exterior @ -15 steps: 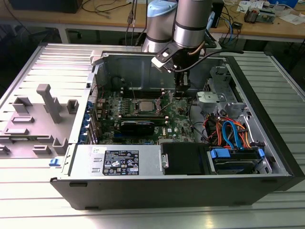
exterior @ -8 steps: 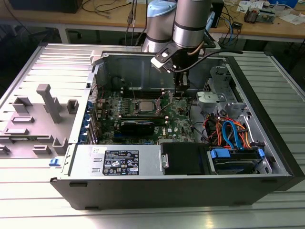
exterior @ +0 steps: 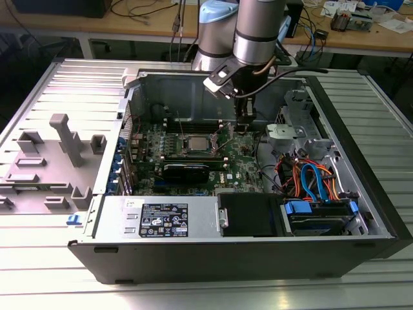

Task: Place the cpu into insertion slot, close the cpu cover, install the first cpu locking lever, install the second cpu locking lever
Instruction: 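Close the cpu cover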

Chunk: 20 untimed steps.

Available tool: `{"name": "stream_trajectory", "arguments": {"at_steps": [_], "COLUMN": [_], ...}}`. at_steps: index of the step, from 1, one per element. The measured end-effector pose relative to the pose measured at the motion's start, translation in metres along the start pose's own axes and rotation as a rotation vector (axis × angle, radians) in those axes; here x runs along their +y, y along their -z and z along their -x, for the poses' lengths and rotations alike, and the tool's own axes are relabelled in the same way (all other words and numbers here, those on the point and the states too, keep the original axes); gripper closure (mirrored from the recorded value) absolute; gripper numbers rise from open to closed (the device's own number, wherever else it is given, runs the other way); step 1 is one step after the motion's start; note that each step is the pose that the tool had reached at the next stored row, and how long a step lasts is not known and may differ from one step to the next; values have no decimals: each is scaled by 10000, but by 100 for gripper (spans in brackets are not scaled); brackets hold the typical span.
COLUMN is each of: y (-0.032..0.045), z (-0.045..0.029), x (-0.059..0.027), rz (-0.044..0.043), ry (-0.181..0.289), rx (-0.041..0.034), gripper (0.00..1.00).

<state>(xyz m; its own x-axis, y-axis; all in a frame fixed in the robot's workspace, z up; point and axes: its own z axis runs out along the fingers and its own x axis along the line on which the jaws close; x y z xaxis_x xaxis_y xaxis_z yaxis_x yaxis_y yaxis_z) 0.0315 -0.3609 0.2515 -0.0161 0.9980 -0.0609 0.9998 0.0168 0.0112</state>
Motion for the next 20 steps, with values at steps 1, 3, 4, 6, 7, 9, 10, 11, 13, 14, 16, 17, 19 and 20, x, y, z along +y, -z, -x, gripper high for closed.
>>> {"name": "stream_trajectory", "arguments": {"at_steps": [1, 3, 4, 6, 7, 9, 10, 11, 13, 14, 16, 17, 19, 20], "y": [-2, -5, -7, -10, -11, -14, -16, -18, -20, -21, -21, -23, -25, -26], "z": [0, -1, -1, -1, -2, -2, -2, -3, -3, -3, -3, -4, -4, -4], "x": [-10, -25, -48, -68, -78, -100, -106, -115, -125, -130, -147, -164, -183, -191], "rz": [-1, -1, 0, 0, -1, -1, 0, -1, -1, -1, -1, -1, -1, -1], "ry": [1, 1, 0, 0, 1, 0, 0, 1, 1, 1, 1, 1, 1, 1], "rx": [-1, -1, -1, -1, -1, 0, 0, -1, -2, -1, -1, 0, -2, -1], "gripper": [89, 89, 89, 89, 89, 89, 89, 89, 89, 89, 89, 89, 89, 89]}}
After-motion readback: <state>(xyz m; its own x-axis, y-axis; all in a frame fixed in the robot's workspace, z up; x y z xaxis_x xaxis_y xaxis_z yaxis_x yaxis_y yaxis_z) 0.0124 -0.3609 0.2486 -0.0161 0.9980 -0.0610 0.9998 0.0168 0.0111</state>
